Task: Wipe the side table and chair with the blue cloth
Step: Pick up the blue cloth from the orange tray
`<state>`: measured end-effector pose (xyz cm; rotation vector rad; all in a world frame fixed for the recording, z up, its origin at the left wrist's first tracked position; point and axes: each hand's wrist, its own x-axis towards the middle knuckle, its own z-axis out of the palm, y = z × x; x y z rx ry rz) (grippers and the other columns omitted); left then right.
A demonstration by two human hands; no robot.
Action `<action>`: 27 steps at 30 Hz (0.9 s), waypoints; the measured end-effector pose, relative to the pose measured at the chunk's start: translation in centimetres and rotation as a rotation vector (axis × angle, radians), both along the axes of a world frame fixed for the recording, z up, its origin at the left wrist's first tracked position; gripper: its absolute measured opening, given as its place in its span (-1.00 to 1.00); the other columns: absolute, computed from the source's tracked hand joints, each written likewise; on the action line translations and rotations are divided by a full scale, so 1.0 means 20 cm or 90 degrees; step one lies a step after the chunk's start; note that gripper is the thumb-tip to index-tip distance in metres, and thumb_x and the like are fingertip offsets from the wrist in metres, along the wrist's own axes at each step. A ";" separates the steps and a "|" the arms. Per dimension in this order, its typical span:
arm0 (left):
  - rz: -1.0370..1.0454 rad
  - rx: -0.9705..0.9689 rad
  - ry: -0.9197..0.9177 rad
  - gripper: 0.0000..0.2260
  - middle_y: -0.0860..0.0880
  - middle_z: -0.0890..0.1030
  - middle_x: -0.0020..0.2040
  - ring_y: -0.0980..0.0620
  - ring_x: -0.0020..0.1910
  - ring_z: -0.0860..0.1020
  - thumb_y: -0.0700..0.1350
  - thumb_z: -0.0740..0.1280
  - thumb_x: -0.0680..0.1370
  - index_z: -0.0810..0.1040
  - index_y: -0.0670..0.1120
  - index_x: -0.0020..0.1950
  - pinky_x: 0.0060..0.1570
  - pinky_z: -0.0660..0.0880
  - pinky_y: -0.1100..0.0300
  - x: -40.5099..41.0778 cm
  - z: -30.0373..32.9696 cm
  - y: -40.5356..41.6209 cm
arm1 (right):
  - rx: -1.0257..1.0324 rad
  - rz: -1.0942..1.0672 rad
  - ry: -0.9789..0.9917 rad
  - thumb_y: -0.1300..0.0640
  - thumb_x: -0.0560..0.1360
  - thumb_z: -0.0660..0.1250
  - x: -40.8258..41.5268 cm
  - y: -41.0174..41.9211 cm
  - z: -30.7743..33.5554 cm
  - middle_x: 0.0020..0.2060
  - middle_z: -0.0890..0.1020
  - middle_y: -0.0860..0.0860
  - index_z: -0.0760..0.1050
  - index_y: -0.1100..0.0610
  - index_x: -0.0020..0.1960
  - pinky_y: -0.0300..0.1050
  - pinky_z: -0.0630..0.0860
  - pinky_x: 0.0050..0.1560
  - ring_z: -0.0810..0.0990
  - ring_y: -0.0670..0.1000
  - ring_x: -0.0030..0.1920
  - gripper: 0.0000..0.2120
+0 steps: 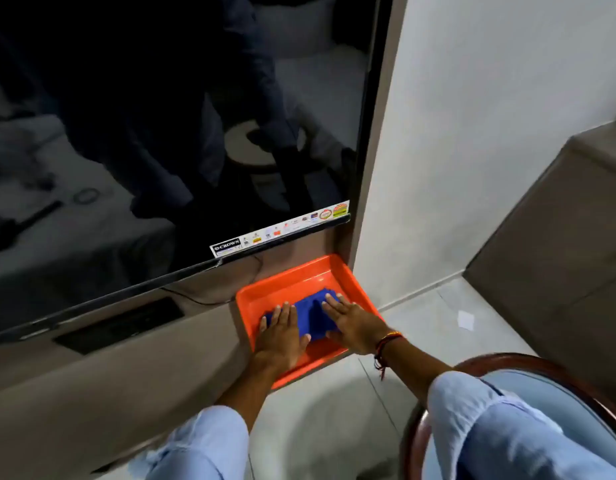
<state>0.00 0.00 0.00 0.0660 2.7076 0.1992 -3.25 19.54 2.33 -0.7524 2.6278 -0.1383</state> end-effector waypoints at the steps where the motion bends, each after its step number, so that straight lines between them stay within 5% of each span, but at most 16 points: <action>1: -0.016 -0.011 -0.011 -0.27 -0.12 -0.08 0.70 -0.10 0.68 -0.07 0.19 0.12 0.68 -0.09 -0.17 0.69 0.63 -0.06 -0.14 0.00 -0.05 -0.01 | 0.021 0.016 -0.012 -0.06 0.68 0.18 -0.02 -0.04 -0.06 0.68 -0.06 0.12 -0.08 0.17 0.67 0.10 0.05 0.66 -0.07 0.15 0.68 -0.28; 8: -0.091 -0.089 -0.001 -0.19 -0.12 -0.16 0.70 -0.10 0.68 -0.10 0.15 0.23 0.65 -0.18 -0.14 0.69 0.63 -0.04 -0.10 -0.01 -0.28 -0.02 | 0.108 0.085 0.037 0.07 0.71 0.09 -0.13 -0.11 -0.32 0.67 -0.11 0.17 -0.17 0.20 0.66 0.07 -0.04 0.69 -0.09 0.16 0.68 -0.35; 14: -0.115 -0.148 0.052 -0.49 -0.31 0.05 0.66 -0.23 0.64 0.14 -0.26 -0.02 0.72 -0.07 -0.32 0.65 0.53 0.28 -0.15 -0.07 -0.27 0.00 | 0.122 0.103 0.129 0.21 0.74 -0.04 -0.17 -0.12 -0.32 0.66 0.04 0.21 -0.05 0.25 0.65 0.12 0.30 0.56 0.15 0.19 0.65 -0.49; 19: -0.076 -0.161 0.181 -0.43 -0.35 0.32 0.56 -0.23 0.57 0.32 -0.28 -0.15 0.59 0.20 -0.34 0.60 0.49 0.36 -0.09 -0.08 -0.17 0.07 | 0.118 0.059 0.209 0.28 0.70 -0.05 -0.12 -0.10 -0.20 0.63 0.15 0.27 0.02 0.31 0.63 0.10 0.34 0.56 0.29 0.23 0.59 -0.50; 22: -0.137 -0.165 0.327 -0.48 -0.33 0.45 0.49 -0.22 0.49 0.45 -0.29 -0.03 0.59 0.39 -0.32 0.53 0.41 0.47 -0.08 -0.07 -0.05 0.17 | 0.093 0.049 0.348 0.27 0.59 0.08 -0.06 0.07 -0.01 0.46 0.52 0.19 0.43 0.25 0.49 -0.04 0.53 0.40 0.54 0.12 0.45 -0.51; 27: -0.259 -0.116 0.419 -0.47 -0.37 0.28 0.57 -0.29 0.58 0.27 -0.27 -0.06 0.61 0.24 -0.35 0.59 0.50 0.33 -0.16 -0.09 0.19 0.65 | 0.091 -0.070 0.476 0.33 0.61 0.17 0.16 0.59 0.23 0.49 0.47 0.21 0.38 0.28 0.52 0.03 0.50 0.45 0.48 0.16 0.49 -0.53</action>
